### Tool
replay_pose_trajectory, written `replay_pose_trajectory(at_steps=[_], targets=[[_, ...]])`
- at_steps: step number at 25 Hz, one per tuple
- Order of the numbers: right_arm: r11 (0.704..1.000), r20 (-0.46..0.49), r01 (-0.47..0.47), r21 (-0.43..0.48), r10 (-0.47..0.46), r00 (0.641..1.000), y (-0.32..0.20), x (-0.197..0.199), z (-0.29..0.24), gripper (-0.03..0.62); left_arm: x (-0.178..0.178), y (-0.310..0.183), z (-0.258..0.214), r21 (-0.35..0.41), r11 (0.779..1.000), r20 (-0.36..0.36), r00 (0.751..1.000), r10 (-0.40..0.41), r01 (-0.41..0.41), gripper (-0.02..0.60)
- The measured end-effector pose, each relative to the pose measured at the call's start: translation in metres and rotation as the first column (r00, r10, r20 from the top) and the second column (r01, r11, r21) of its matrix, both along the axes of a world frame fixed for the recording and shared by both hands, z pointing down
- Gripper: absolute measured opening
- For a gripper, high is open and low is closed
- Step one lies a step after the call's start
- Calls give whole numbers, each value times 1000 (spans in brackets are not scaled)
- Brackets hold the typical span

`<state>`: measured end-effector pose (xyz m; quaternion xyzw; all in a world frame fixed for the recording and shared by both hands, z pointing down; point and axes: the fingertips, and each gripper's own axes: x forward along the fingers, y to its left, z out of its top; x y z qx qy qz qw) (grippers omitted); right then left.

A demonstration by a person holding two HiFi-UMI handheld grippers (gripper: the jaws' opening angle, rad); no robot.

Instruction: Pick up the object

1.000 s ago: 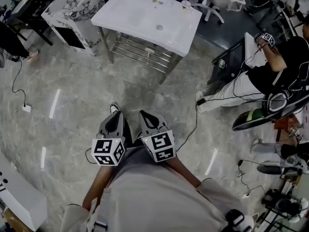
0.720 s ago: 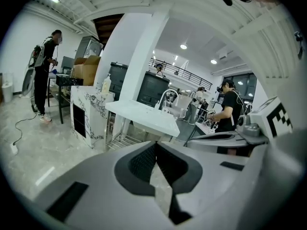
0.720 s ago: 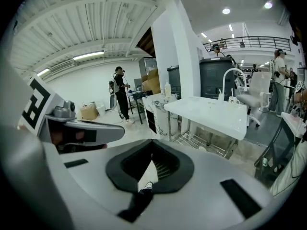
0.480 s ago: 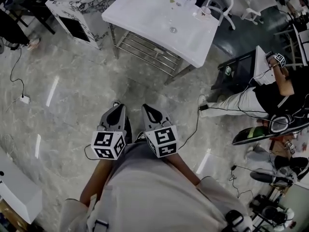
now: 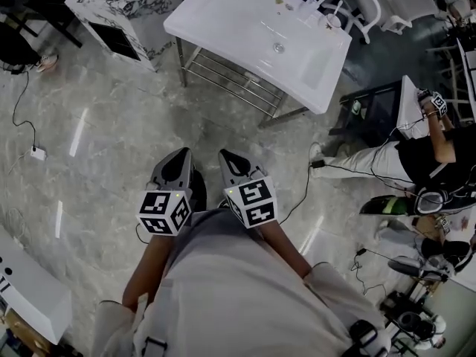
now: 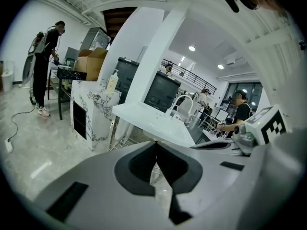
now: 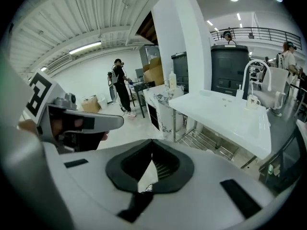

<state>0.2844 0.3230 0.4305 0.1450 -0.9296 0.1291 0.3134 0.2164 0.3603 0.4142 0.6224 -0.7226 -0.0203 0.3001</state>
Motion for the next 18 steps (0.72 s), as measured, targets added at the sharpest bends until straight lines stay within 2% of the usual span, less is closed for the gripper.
replay_pose_trajectory(at_steps=[11,18], targets=[[999,23,-12,37,11,1000,-12,-86,-15,9,-84,-16,-20,83,996,12,999,33,-34,0],[996,35,-67,63,65,997,-22,-113,-21,9,-115,-18,-16,90,994,3,998,59,-59,0]])
